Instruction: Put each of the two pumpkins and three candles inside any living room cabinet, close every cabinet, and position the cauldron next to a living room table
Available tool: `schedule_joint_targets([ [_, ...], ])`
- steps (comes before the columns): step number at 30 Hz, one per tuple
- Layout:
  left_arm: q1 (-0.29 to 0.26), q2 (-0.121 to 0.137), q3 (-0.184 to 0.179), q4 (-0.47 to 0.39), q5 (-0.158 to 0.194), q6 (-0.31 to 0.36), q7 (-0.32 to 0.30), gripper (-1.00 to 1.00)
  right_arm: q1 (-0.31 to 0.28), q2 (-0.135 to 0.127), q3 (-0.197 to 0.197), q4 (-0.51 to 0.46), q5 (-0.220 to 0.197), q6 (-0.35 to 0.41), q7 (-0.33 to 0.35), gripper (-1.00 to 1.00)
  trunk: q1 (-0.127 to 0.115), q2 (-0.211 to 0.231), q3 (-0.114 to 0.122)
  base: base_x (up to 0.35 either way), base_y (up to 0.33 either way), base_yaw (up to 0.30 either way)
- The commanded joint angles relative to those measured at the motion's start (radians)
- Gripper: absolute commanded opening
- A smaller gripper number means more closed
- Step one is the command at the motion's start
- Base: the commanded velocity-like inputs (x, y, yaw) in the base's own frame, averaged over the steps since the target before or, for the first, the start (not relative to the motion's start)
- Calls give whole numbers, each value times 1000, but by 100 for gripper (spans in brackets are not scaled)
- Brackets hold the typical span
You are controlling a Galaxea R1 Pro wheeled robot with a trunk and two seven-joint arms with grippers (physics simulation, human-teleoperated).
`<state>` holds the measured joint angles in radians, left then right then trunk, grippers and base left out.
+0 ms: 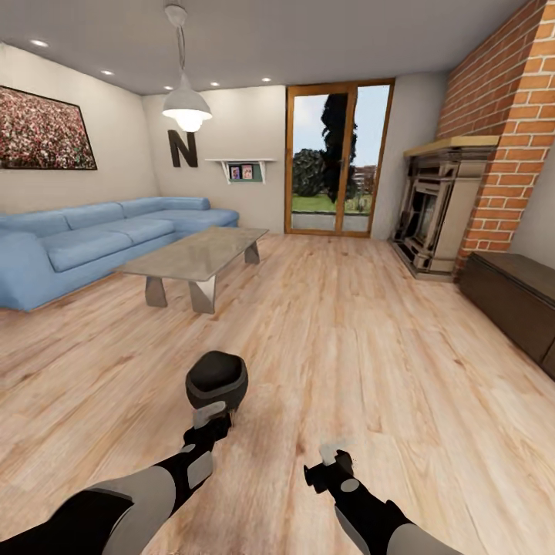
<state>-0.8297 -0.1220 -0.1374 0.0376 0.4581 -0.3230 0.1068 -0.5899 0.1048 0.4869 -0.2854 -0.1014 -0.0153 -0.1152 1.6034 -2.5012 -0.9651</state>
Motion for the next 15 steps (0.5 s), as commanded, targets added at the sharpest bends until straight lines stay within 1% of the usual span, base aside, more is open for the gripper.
schedule_joint_targets([
  [1,-2,-1,-8,4,5,-6,2,100,-1,-1,8,0,-11,-2,-6,100,0,0,-1,0,24,291],
  [5,-2,-1,-8,4,5,-6,2,100,-1,-1,9,0,-11,-2,-6,100,0,0,-1,1,8,291],
  [8,-2,-1,-7,4,5,-6,2,100,-1,-1,9,0,-11,-2,-6,100,0,0,-1,50,88,291],
  [12,-2,-1,-7,4,5,-5,2,100,-1,-1,7,0,-11,-2,-6,100,0,0,-1,111,193,286],
  [15,-2,0,-7,4,5,-5,2,100,-1,-1,6,0,-11,-2,-6,100,0,0,-1,154,255,120],
])
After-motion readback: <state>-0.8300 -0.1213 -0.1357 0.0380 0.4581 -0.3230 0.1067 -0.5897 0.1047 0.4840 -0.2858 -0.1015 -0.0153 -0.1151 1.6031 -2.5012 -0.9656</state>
